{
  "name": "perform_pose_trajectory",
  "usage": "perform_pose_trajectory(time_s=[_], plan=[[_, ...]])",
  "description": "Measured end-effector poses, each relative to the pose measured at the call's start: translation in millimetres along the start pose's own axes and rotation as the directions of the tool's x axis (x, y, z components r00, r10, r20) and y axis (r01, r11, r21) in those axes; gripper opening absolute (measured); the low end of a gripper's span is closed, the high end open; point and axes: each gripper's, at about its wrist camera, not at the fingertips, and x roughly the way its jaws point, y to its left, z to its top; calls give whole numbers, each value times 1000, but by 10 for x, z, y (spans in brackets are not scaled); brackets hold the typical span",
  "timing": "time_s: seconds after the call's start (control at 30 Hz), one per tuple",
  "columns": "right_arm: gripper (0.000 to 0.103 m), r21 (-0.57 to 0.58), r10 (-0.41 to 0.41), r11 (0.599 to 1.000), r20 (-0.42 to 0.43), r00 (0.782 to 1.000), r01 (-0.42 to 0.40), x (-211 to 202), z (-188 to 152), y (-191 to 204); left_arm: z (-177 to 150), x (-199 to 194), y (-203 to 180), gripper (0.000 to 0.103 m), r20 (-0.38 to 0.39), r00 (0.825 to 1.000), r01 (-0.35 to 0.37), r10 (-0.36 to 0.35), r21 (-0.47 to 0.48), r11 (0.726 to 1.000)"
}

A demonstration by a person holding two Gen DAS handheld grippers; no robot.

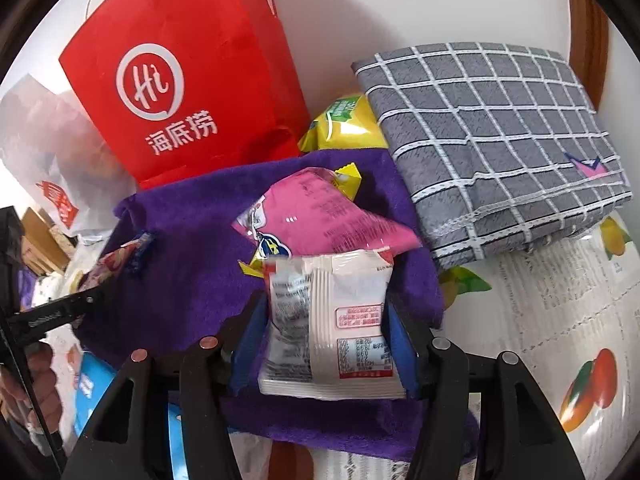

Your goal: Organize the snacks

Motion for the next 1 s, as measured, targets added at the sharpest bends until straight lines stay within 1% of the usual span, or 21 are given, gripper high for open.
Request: perform_pose_trajectory(time_s=[0.1,0.17,0.2,0.27,0.3,0.37,0.47,0.67,0.9,1.0], plan=[[69,-5,24,1000,6,1000,-24,-48,7,14,-8,-9,8,26,2,1000,-3,3,-4,1000],[70,-25,25,999,28,999,-24,-119,6,47,-1,-12,6,26,-2,1000,-8,8,-9,1000],[72,-35,23,999,45,999,-21,-175,10,68,5,-23,9,28,-2,1000,-11,11,-11,1000],[73,-37,24,999,74,997,-21,-282,10,84,14,-61,18,45,-2,1000,-24,24,-11,1000],[74,-34,26,999,82,996,-23,-327,10,88,17,-84,13,57,-1,1000,-25,25,-7,1000],[74,-24,40,999,93,995,-38,-428,-4,83,8,-161,-1,58,21,999,-30,30,1,1000],[74,-9,60,998,97,993,-59,-565,-69,76,-13,-275,14,58,33,998,-48,48,5,999],[74,-27,24,999,97,995,-22,-799,-250,104,-137,-527,23,58,49,998,-46,46,1,999],[73,-14,32,999,82,996,-31,-1110,-604,110,-386,-844,100,58,54,998,-26,28,-24,999],[73,-34,45,998,70,996,-43,-1211,-791,186,-514,-952,101,58,55,998,-20,21,-26,999]])
